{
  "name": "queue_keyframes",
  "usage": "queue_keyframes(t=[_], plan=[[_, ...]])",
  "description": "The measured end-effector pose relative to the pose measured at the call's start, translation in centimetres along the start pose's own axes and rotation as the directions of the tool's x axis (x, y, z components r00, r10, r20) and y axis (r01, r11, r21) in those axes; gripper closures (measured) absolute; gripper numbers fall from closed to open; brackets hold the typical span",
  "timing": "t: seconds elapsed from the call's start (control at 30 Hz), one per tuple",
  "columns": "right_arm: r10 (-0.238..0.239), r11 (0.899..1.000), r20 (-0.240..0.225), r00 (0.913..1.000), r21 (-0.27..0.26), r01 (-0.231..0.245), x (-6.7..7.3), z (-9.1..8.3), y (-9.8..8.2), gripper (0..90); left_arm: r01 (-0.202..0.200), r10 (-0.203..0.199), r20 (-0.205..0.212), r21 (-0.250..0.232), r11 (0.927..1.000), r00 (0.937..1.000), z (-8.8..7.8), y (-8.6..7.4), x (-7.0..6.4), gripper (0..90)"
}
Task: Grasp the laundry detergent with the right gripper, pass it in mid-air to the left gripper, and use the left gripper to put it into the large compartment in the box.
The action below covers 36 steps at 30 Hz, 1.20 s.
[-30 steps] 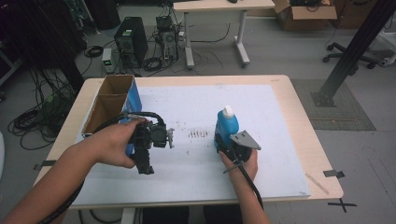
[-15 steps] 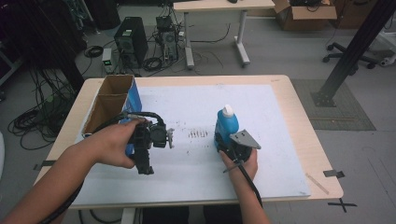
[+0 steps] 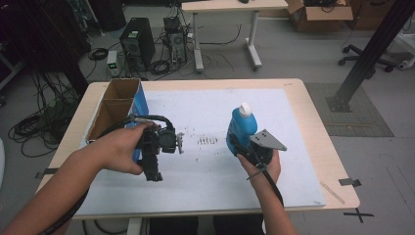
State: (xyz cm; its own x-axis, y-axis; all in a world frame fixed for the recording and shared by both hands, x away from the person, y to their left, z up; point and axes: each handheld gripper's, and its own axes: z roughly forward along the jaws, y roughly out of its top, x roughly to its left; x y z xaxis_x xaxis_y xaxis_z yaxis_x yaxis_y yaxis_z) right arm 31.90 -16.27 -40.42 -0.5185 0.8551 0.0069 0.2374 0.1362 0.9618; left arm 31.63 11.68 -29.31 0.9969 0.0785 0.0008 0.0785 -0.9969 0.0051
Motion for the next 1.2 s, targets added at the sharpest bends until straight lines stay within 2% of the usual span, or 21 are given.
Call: queue_keyframes(t=[0.17, 0.27, 0.4, 0.43, 0.57, 0.63, 0.8, 0.87, 0.9, 1.03, 1.07, 1.1, 1.2], plan=[[-0.046, 0.999, -0.08, 0.9957, -0.013, 0.045, -0.5, -1.1, 1.8, 45.1, -0.003, 0.003, -0.001, -0.004, 1.0, 1.0, -0.3, 0.3, 0.0, 0.2], [-0.068, 0.998, -0.142, 0.9874, -0.025, 0.065, -0.9, -1.8, 2.9, 45.0, -0.004, 0.004, -0.003, -0.01, 0.9999, 1.0, -0.6, 0.3, 0.0, 0.2], [-0.122, 0.992, -0.206, 0.9709, -0.028, 0.119, -1.1, -2.8, 4.1, 45.0, -0.003, 0.003, 0.0, -0.025, 0.9997, 1.0, -1.1, 0.4, 0.1, 0.2], [-0.133, 0.991, -0.233, 0.9633, -0.031, 0.129, -1.2, -3.1, 4.4, 45.0, -0.003, 0.003, 0.0, -0.027, 0.9996, 1.0, -1.1, 0.4, 0.1, 0.2], [-0.165, 0.986, -0.291, 0.9426, -0.036, 0.161, -1.4, -3.8, 5.1, 45.0, -0.003, 0.003, 0.001, -0.038, 0.9993, 1.0, -1.5, 0.4, 0.1, 0.2], [-0.191, 0.981, -0.327, 0.9256, -0.036, 0.19, -1.4, -4.2, 5.4, 45.0, -0.006, 0.006, 0.001, -0.041, 0.9991, 1.0, -1.7, 0.5, 0.1, 0.2], [-0.25, 0.964, -0.413, 0.8759, -0.021, 0.265, -1.3, -4.8, 5.8, 45.0, -0.01, 0.01, 0.004, -0.051, 0.9987, 0.9999, -2.0, 0.7, 0.1, 0.2], [-0.256, 0.961, -0.441, 0.8604, -0.02, 0.275, -1.2, -4.9, 5.8, 44.9, -0.012, 0.012, 0.004, -0.055, 0.9984, 0.9999, -2.1, 0.8, 0.1, 0.2], [-0.252, 0.962, -0.448, 0.8576, -0.017, 0.274, -1.2, -5.0, 5.8, 44.9, -0.015, 0.016, 0.004, -0.057, 0.9983, 0.9999, -2.2, 0.9, 0.1, 0.2], [-0.251, 0.96, -0.505, 0.8255, -0.022, 0.279, -1.2, -5.0, 5.7, 45.0, -0.019, 0.019, 0.006, -0.061, 0.9979, 0.9998, -2.4, 1.1, 0.0, 0.2], [-0.255, 0.957, -0.53, 0.8088, -0.021, 0.288, -1.1, -5.0, 5.7, 45.0, -0.021, 0.021, 0.007, -0.059, 0.998, 0.9998, -2.5, 1.1, 0.0, 0.2], [-0.258, 0.955, -0.544, 0.798, -0.021, 0.295, -1.0, -5.0, 5.6, 45.0, -0.019, 0.02, 0.009, -0.06, 0.998, 0.9998, -2.5, 1.1, -0.1, 0.2], [-0.265, 0.949, -0.577, 0.7723, -0.017, 0.314, -0.6, -4.8, 5.5, 44.9, -0.023, 0.023, 0.007, -0.059, 0.998, 0.9997, -2.6, 1.2, -0.1, 0.2]])
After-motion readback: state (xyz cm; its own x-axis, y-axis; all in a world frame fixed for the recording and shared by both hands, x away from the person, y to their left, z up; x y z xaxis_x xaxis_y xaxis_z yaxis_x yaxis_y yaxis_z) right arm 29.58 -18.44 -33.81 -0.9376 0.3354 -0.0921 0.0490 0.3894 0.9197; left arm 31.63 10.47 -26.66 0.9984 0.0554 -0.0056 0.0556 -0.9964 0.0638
